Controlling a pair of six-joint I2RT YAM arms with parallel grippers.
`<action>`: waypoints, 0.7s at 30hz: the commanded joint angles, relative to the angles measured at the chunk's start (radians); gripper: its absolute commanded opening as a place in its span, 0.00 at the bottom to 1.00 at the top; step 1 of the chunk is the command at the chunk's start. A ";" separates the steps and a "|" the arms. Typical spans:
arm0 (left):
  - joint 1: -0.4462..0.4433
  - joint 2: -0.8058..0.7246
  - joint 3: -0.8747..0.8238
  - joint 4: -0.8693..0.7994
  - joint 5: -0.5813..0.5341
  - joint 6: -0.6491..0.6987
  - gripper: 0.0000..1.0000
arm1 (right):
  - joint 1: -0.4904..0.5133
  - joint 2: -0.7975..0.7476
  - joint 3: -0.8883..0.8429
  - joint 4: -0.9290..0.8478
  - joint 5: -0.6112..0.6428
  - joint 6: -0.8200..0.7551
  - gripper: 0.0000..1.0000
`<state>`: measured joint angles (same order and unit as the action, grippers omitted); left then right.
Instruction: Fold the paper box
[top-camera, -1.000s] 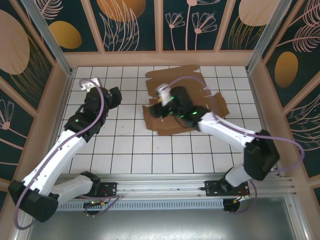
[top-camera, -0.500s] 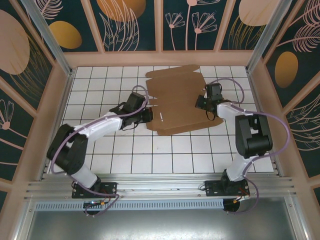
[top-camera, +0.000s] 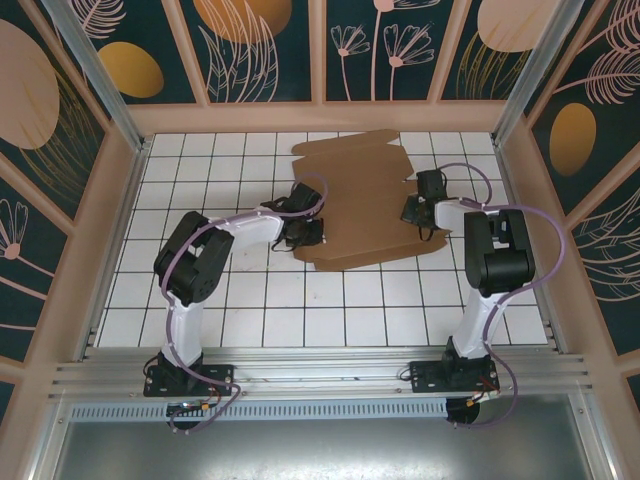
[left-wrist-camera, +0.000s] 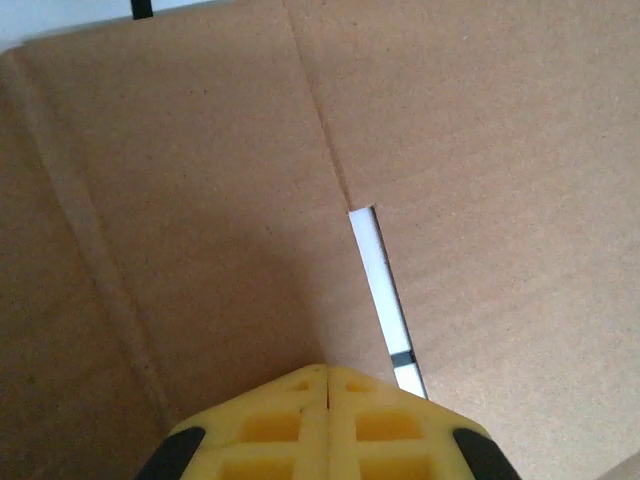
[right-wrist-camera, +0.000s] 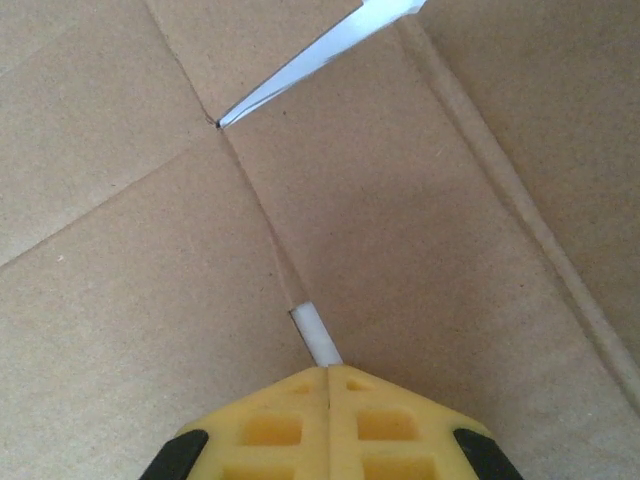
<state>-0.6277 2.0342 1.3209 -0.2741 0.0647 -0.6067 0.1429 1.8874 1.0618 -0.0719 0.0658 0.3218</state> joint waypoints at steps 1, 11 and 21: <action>0.029 0.028 0.014 -0.092 -0.110 -0.022 0.00 | 0.044 -0.017 -0.085 -0.071 0.038 0.008 0.00; 0.158 0.054 0.050 -0.094 -0.169 0.004 0.00 | 0.356 -0.127 -0.242 -0.045 -0.092 0.070 0.00; 0.157 0.050 0.293 -0.153 -0.202 0.130 0.00 | 0.527 -0.115 -0.079 0.258 -0.500 0.201 0.00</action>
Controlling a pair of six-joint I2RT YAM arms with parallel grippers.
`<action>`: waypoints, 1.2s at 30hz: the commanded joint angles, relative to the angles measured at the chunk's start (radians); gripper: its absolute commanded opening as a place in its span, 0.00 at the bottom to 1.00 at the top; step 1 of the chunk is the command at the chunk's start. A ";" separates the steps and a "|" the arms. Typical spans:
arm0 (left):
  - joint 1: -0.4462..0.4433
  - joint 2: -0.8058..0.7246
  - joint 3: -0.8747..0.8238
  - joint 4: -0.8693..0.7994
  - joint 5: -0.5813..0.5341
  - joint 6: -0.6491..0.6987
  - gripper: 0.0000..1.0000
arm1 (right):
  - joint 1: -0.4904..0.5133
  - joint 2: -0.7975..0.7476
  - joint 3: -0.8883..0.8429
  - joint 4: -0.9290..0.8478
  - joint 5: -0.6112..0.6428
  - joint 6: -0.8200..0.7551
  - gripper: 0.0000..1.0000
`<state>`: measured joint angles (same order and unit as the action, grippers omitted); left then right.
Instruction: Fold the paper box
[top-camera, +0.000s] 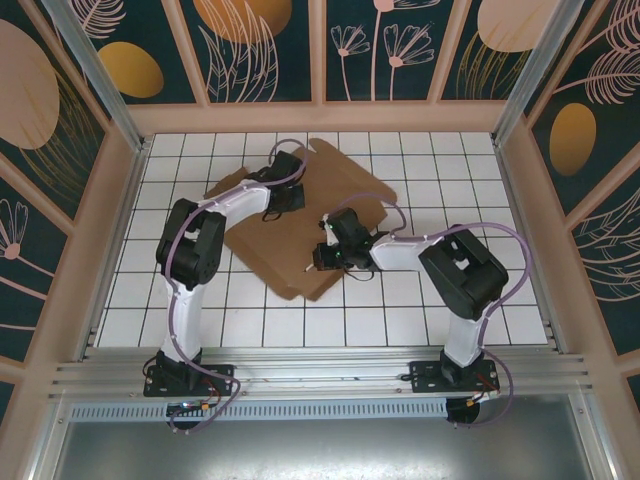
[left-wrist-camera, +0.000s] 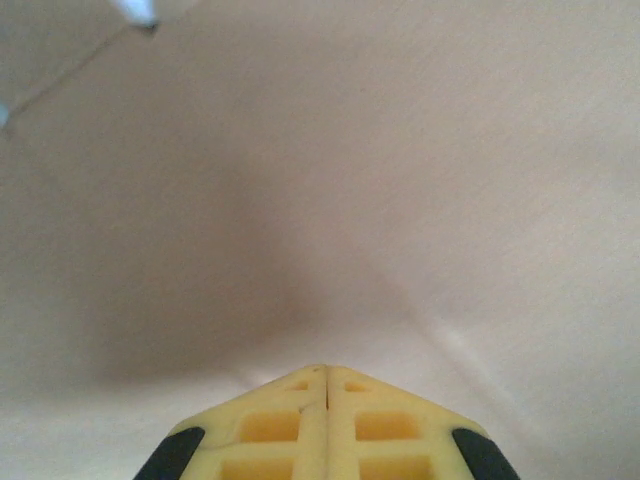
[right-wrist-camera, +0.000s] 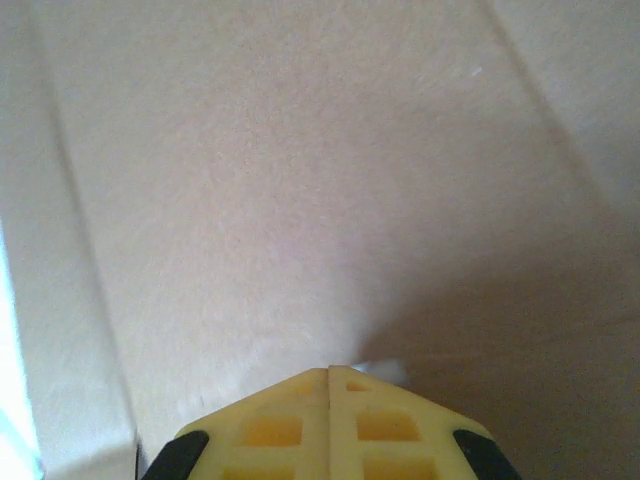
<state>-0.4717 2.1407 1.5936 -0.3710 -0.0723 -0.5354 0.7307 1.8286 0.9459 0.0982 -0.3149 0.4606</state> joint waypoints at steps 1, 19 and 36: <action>0.001 -0.084 0.004 -0.049 -0.072 0.063 0.00 | -0.088 -0.077 0.036 0.095 -0.124 0.057 0.00; 0.008 -0.348 -0.581 0.137 0.165 -0.208 0.00 | -0.301 0.384 0.595 -0.297 0.129 -0.127 0.00; 0.044 -0.187 -0.385 0.043 0.020 -0.124 0.00 | -0.250 0.142 0.153 -0.306 0.349 -0.164 0.00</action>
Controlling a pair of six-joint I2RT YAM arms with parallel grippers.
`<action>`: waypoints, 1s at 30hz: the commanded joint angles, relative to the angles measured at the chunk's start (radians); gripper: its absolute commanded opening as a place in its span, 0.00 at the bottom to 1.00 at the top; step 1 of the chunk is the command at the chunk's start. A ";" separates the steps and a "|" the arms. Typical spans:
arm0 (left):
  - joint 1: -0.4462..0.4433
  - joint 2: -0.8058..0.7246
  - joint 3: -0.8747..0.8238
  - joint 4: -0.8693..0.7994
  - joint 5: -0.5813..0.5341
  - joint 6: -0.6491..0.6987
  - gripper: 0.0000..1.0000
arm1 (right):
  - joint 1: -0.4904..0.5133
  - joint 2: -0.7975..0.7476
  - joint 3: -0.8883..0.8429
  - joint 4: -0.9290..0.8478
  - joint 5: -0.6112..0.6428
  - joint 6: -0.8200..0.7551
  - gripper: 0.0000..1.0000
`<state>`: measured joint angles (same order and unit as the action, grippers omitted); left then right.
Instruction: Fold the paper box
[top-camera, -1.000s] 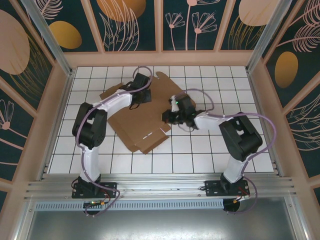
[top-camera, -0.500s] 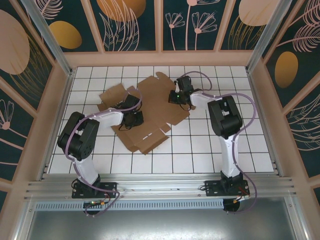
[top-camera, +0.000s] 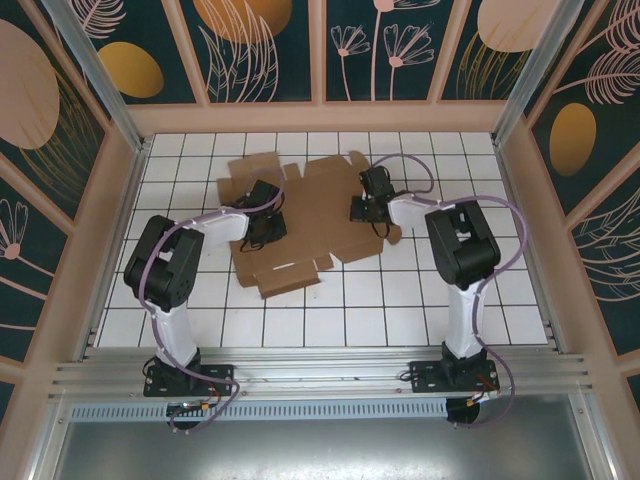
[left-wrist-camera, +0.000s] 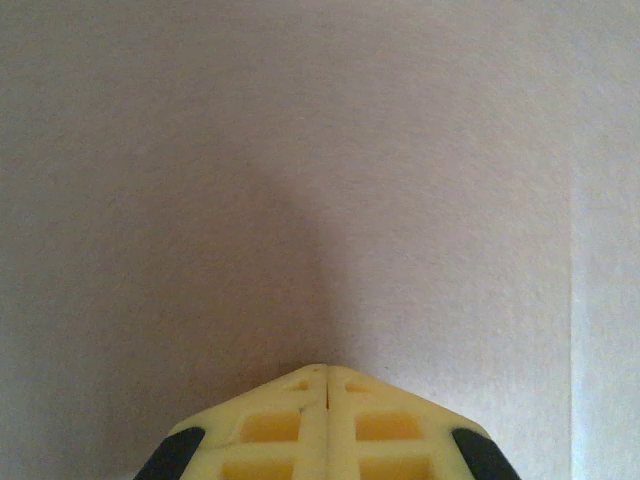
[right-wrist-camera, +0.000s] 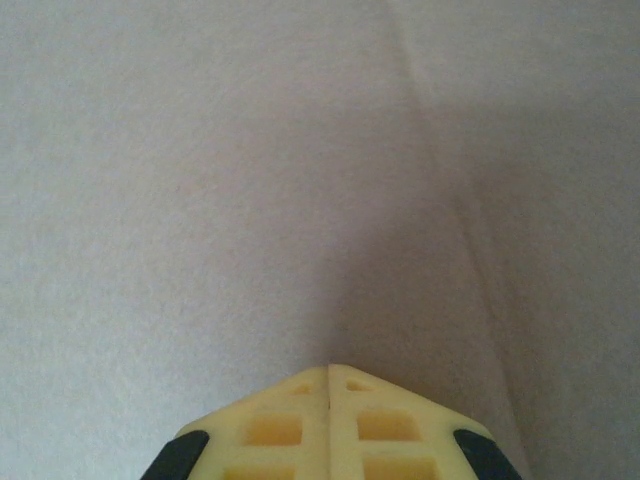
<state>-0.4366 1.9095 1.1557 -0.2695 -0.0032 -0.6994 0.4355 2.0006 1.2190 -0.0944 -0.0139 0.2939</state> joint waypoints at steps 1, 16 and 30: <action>0.009 0.061 0.083 -0.066 -0.052 0.050 0.00 | 0.073 -0.057 -0.162 -0.110 0.042 0.007 0.00; 0.004 0.160 0.305 -0.089 -0.023 0.160 0.00 | 0.251 -0.254 -0.223 0.086 -0.358 0.093 0.00; 0.017 0.060 0.212 -0.062 -0.042 0.132 0.00 | 0.037 0.041 0.058 -0.043 -0.105 0.015 0.00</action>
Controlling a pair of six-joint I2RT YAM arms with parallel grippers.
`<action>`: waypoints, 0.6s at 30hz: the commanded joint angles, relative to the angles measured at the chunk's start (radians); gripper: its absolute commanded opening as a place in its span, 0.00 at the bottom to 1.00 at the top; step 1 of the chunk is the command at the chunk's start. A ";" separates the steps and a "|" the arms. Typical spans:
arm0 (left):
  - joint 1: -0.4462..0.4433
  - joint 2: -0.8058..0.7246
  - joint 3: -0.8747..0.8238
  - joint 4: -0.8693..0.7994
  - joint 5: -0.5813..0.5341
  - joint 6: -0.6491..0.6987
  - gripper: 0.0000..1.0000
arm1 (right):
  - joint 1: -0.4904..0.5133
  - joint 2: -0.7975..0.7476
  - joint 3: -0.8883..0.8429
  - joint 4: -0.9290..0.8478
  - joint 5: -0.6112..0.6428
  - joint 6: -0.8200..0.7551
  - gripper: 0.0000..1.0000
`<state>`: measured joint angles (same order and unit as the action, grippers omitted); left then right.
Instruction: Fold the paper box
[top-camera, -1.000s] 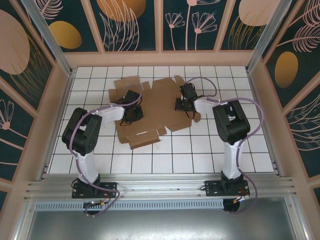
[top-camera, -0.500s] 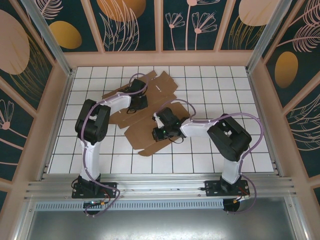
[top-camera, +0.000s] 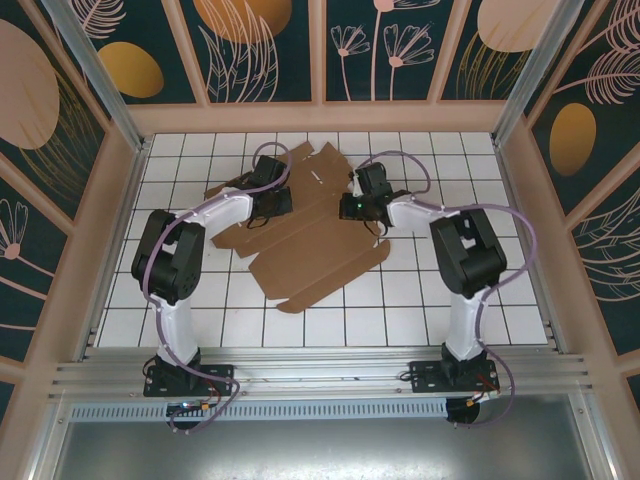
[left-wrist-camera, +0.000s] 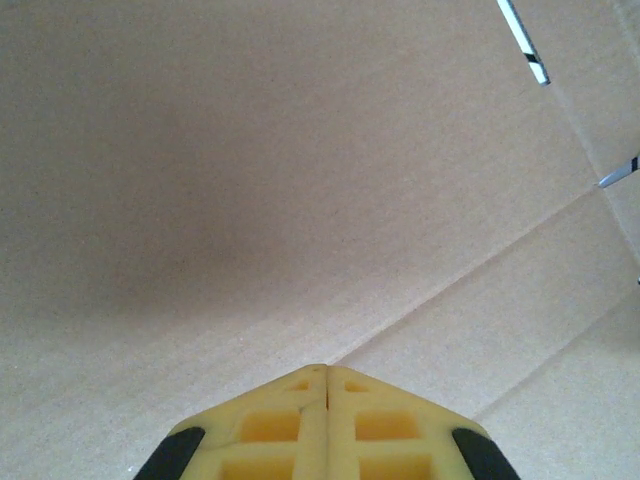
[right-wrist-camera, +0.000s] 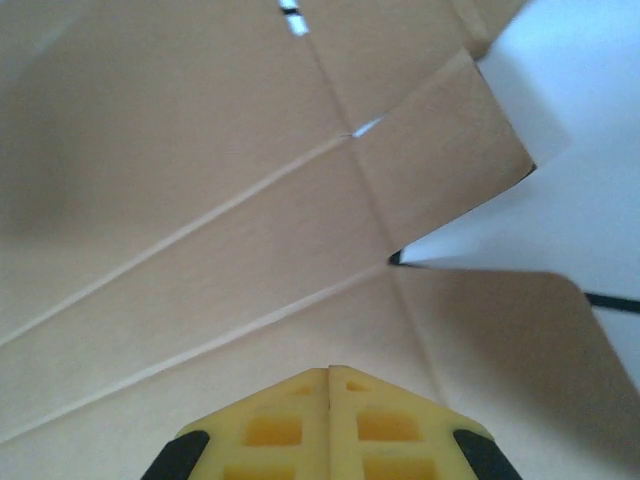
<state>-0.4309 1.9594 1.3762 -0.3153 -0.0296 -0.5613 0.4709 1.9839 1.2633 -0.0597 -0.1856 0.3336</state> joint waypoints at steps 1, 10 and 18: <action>0.015 0.019 -0.004 -0.028 -0.023 -0.003 0.00 | 0.000 0.066 0.004 -0.077 0.078 -0.021 0.00; 0.030 0.082 0.025 -0.060 -0.064 0.015 0.00 | 0.060 -0.055 -0.221 -0.066 0.086 -0.003 0.00; 0.030 0.142 0.061 -0.069 -0.043 0.034 0.00 | 0.170 -0.240 -0.407 -0.060 -0.061 0.078 0.00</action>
<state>-0.4038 2.0754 1.4063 -0.3626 -0.0795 -0.5491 0.6395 1.7744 0.9028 -0.0185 -0.1711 0.3637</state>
